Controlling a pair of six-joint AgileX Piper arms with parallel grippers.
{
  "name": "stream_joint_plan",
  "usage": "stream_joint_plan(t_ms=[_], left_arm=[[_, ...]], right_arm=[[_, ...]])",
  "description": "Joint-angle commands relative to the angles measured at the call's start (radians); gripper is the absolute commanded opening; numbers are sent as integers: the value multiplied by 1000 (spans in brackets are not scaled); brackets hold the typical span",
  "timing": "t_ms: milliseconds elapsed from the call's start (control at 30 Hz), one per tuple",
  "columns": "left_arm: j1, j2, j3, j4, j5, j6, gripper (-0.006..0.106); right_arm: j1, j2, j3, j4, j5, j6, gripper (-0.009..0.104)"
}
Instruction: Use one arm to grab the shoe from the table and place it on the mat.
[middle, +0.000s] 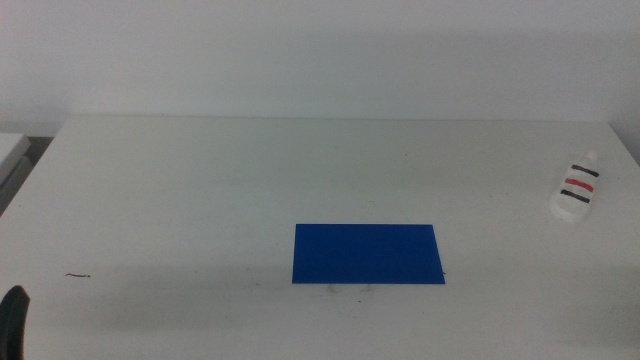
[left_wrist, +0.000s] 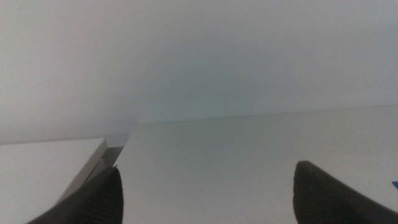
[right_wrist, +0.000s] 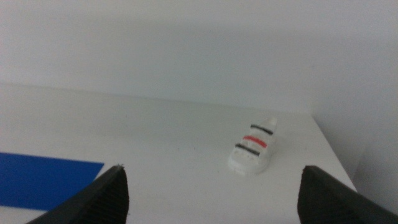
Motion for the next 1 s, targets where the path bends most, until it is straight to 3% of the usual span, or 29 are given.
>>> stream_joint_plan(t_ms=[0, 300, 600, 733, 833, 967], left_arm=[[0, 5, 0, -4, -12, -1, 94], [0, 5, 0, -4, -12, -1, 94], [0, 5, 0, -4, -12, -1, 94], [0, 5, 0, -4, -12, -1, 94], [0, 5, 0, -4, -12, -1, 94], [0, 5, 0, -4, -12, -1, 94]], right_arm=[[0, -4, -31, -2, 36, -3, 93], [0, 377, -362, 6, 175, -3, 93], [0, 941, -829, 134, 647, -3, 93], [0, 1135, -997, 155, 736, 52, 93], [0, 1263, -1110, 151, 784, 134, 93], [0, 1429, -1199, 44, 799, 433, 93]])
